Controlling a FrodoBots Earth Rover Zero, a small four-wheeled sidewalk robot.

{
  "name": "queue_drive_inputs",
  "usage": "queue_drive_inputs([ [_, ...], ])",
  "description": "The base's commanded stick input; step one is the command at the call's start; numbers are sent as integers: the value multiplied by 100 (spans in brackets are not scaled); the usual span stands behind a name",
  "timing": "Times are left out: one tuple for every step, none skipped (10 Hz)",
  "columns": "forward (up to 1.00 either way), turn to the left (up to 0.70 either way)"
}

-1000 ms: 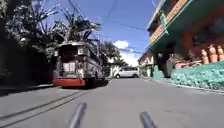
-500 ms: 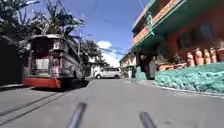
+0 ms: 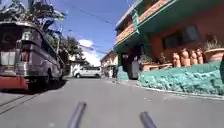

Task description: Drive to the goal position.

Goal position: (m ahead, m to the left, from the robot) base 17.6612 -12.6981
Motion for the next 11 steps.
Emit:
queue_drive_inputs([
  [100, 0],
  [100, 4],
  [100, 15],
  [100, 4],
  [100, 14],
  [100, 23],
  [100, 15],
  [100, 25],
  [100, 27],
  [100, 20],
  [100, 22],
])
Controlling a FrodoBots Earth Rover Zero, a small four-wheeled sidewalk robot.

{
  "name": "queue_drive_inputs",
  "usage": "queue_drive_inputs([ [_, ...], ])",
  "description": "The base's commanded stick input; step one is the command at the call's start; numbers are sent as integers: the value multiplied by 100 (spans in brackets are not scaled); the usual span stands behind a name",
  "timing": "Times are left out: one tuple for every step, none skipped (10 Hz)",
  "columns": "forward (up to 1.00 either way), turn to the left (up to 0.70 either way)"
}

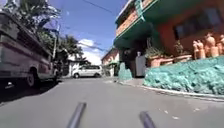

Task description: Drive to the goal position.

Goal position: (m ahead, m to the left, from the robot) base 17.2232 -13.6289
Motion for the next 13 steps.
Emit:
queue_drive_inputs([
  [100, 10],
  [100, 4],
  [100, 3],
  [100, 16],
  [100, 11],
  [100, 17],
  [100, 0],
  [100, -1],
  [100, -26],
  [100, -40],
  [100, -40],
  [100, -40],
  [100, -38],
])
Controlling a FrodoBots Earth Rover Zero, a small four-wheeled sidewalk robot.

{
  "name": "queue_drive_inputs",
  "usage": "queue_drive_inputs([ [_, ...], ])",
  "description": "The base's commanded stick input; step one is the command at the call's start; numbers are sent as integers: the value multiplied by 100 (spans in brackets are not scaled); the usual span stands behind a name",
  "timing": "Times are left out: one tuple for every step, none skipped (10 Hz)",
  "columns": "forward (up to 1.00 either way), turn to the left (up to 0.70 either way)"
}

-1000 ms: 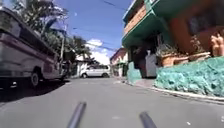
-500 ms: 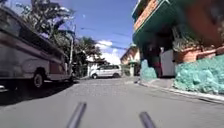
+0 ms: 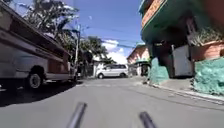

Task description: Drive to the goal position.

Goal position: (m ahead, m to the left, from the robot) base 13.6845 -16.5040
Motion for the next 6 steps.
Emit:
queue_drive_inputs([
  [100, -2],
  [100, 6],
  [100, 19],
  [100, 17],
  [100, 15],
  [100, 14],
])
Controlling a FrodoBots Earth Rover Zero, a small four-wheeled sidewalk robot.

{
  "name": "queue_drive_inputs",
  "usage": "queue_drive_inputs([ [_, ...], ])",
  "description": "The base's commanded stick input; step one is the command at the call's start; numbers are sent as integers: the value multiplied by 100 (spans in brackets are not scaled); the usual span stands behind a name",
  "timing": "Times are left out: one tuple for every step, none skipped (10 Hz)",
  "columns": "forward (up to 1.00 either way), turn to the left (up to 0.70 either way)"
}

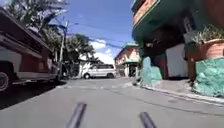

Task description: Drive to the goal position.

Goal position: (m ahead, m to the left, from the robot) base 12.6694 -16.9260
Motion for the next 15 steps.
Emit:
queue_drive_inputs([
  [100, 13],
  [100, 3],
  [100, 0],
  [100, 0],
  [100, 0],
  [100, 4],
  [100, 7],
  [100, -30],
  [100, -40],
  [100, -40],
  [100, -40],
  [100, -40],
  [100, -40],
  [100, -40],
  [100, -34],
])
